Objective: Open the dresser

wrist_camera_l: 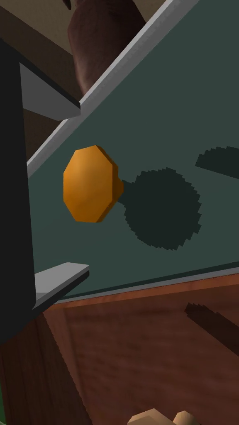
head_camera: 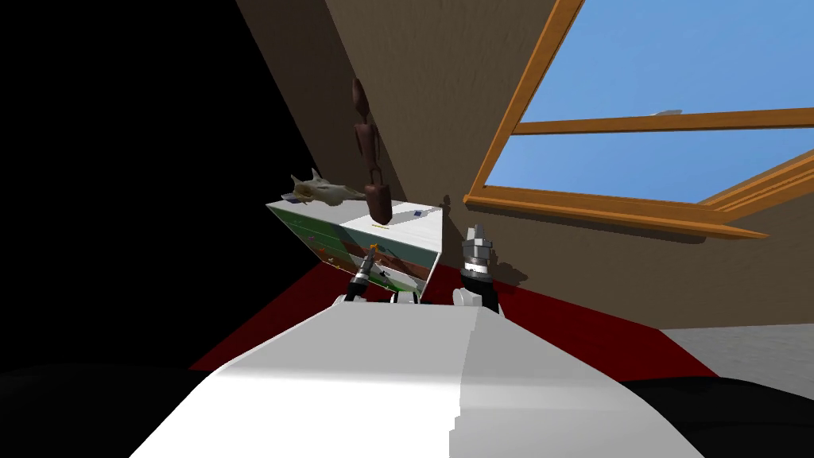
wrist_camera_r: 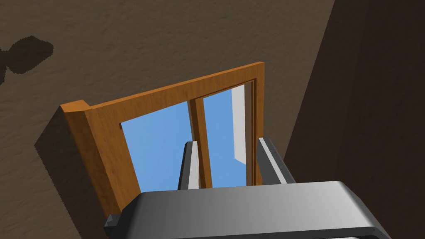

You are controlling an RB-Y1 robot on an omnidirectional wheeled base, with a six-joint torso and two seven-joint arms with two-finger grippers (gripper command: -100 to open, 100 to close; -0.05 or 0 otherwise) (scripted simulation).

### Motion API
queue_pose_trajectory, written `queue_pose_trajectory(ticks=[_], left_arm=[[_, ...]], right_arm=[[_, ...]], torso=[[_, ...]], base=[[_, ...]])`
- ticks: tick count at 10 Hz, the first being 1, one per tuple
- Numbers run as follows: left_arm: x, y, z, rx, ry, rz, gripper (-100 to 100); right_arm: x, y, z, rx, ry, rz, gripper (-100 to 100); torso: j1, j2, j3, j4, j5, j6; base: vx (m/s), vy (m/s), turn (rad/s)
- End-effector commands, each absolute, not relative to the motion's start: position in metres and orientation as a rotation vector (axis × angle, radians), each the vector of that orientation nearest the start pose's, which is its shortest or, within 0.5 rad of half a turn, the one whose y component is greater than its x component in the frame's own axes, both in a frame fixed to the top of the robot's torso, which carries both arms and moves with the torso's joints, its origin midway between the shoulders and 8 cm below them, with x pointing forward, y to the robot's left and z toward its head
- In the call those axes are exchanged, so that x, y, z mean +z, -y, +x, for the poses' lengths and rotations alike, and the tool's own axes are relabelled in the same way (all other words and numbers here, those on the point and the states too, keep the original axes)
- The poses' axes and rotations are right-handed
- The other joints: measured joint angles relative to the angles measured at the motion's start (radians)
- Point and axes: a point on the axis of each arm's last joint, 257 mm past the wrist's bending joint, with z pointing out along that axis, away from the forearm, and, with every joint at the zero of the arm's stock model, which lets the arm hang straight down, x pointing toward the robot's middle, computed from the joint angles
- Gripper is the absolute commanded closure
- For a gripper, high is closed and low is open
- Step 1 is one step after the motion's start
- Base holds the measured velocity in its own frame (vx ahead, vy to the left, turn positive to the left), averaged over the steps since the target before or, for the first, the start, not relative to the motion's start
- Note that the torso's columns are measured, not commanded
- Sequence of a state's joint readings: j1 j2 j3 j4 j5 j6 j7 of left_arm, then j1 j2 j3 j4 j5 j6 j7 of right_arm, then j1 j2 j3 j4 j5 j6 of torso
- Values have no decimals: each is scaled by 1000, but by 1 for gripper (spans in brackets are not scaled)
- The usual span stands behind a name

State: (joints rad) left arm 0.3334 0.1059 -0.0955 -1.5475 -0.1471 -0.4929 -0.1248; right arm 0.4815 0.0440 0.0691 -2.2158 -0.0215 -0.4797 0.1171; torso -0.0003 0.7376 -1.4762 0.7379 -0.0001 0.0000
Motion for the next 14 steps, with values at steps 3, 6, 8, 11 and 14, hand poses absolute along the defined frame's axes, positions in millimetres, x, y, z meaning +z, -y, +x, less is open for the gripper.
queue_pose_trajectory(ticks=[3,6,8,11,14], left_arm=[[-275,-225,429,-1062,-1303,-823,-100],[-271,-224,425,-1067,-1305,-818,100],[-270,-225,421,-1068,-1309,-818,100],[-273,-225,416,-1071,-1317,-818,100],[-270,-224,414,-1077,-1313,-812,100]], right_arm=[[-2,262,363,1269,-645,719,0],[-2,262,364,1269,-645,718,0],[-2,262,364,1269,-645,718,0],[-2,262,364,1269,-645,718,0],[-2,262,364,1269,-645,718,0]], torso=[[0,-1,0,0,0,0],[5,4,3,-1,2,-1],[3,2,2,-1,1,-1],[1,-2,-2,-1,0,-1],[3,1,1,-2,2,0]], base=[[39,-14,-13],[-97,21,15],[-171,51,17],[-135,35,19],[-175,59,14]])
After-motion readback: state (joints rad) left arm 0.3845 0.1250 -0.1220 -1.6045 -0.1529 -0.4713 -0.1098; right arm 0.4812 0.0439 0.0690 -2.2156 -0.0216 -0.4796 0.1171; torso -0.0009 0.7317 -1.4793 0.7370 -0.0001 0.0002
